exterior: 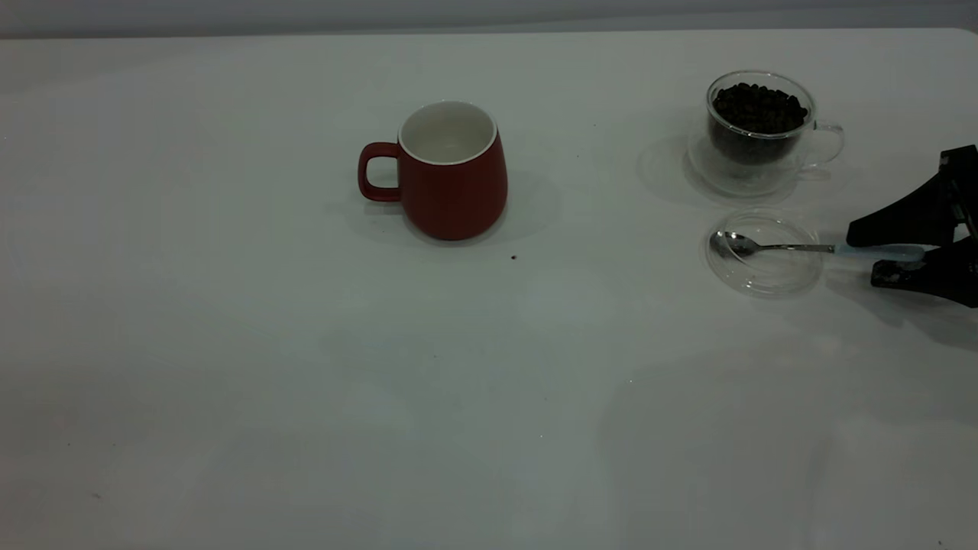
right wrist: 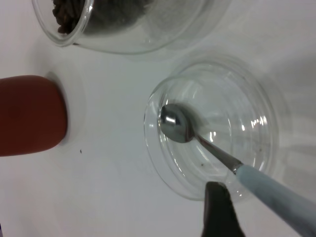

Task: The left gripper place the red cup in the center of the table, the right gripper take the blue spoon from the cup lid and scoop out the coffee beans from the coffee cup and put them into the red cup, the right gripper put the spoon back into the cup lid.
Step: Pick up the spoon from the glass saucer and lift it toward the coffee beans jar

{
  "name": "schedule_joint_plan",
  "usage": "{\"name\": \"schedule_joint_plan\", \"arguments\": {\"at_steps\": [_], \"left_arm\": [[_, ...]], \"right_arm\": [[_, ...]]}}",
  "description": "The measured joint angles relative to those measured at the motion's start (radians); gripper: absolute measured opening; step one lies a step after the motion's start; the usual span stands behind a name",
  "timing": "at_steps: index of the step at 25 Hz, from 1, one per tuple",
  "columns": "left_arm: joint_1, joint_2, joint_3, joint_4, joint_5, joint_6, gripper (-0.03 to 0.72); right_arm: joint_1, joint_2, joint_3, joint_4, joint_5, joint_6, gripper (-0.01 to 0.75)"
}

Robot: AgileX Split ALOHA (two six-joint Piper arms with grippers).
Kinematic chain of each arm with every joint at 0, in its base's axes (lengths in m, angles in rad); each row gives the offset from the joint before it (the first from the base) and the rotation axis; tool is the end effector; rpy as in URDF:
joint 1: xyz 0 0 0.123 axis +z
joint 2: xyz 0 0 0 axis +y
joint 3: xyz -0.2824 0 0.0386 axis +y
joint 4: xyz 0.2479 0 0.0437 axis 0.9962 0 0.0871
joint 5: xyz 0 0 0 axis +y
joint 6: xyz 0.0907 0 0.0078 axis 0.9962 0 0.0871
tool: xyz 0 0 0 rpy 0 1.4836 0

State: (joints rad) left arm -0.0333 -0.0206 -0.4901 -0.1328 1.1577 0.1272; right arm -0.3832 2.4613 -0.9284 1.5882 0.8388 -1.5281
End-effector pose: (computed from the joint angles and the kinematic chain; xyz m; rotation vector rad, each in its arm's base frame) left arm -0.0119 -0.0107 0.2672 0.1852 2.1165 -0.1054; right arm 0.3088 -0.0514 -0.0356 0.5102 2.6007 1.1362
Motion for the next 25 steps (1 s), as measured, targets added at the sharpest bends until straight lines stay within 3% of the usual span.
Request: {"name": "schedule_joint_plan", "arguments": {"at_steps": [4, 13, 25], "left_arm": [[0.000, 0.000, 0.000, 0.000, 0.000, 0.000, 0.587], [0.000, 0.000, 0.000, 0.000, 0.000, 0.000, 0.587], [0.000, 0.000, 0.000, 0.000, 0.000, 0.000, 0.587]], "right_arm": [[0.000, 0.000, -0.001, -0.011, 0.000, 0.000, 0.450], [0.000, 0.000, -0.001, -0.042, 0.000, -0.001, 0.253], [0.000, 0.000, -0.002, -0.059, 0.049, -0.002, 0.149]]}}
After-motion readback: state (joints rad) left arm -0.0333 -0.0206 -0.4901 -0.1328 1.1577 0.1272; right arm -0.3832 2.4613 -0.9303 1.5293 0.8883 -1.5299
